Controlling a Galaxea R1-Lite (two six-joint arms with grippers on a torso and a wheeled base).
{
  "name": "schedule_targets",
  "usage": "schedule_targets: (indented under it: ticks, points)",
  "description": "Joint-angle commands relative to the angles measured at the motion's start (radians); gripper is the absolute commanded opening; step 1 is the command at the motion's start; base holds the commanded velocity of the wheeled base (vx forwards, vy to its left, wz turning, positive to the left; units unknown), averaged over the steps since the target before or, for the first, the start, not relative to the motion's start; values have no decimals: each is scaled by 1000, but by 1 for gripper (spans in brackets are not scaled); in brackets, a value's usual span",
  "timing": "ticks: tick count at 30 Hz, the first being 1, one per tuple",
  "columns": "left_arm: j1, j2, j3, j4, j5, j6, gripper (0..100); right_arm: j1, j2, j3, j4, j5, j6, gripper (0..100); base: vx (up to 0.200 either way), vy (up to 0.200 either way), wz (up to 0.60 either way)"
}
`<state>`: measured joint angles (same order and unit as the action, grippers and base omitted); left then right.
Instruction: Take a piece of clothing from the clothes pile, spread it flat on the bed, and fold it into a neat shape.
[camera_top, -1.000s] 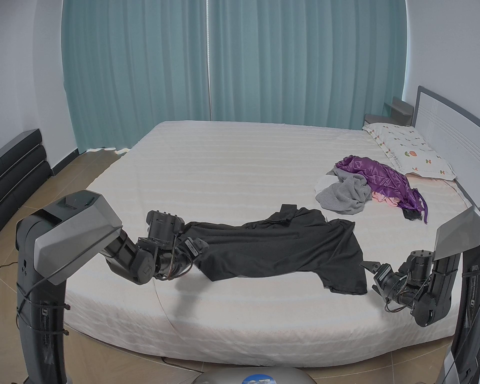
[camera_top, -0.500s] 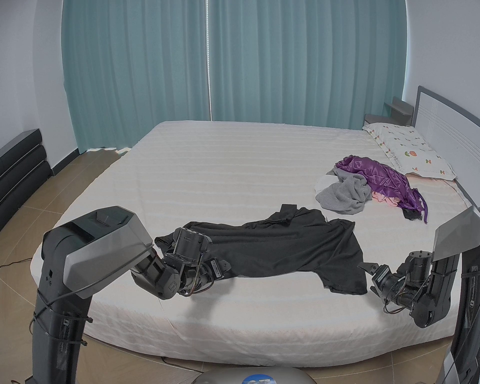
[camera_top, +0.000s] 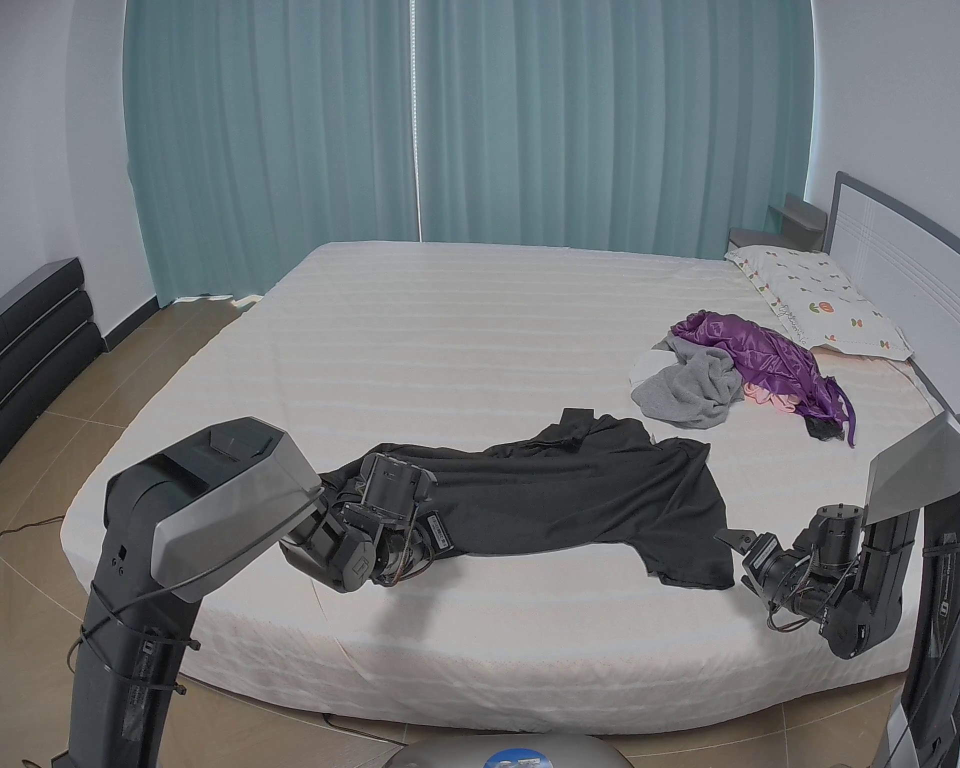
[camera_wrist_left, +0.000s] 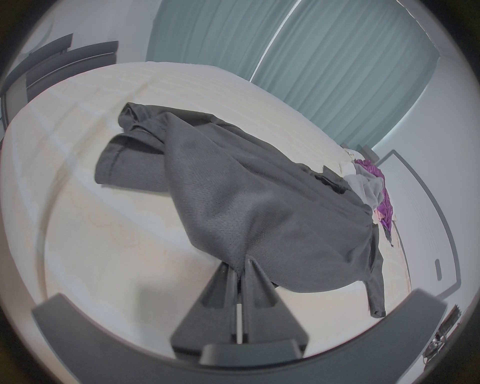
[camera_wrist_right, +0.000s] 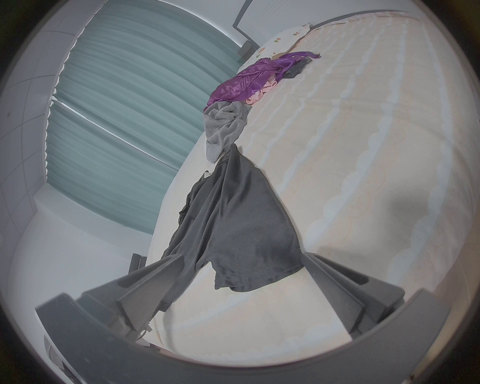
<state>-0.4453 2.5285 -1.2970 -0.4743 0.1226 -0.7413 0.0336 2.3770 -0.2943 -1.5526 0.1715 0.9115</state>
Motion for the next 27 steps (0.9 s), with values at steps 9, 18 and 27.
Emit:
schedule_targets:
  ticks: [9, 18, 27]
  points:
    - [28, -249, 220, -6, 16, -30, 0, -1, 45, 38, -15, -12, -98, 100, 0, 0, 0]
    - [34, -329, 334, -10, 5, -33, 0, 49, 117, -62, -14, -12, -129, 100, 0, 0, 0]
    - [33, -323, 332, -6, 5, -33, 0, 86, 139, -187, 80, -9, -172, 0, 0, 0, 0]
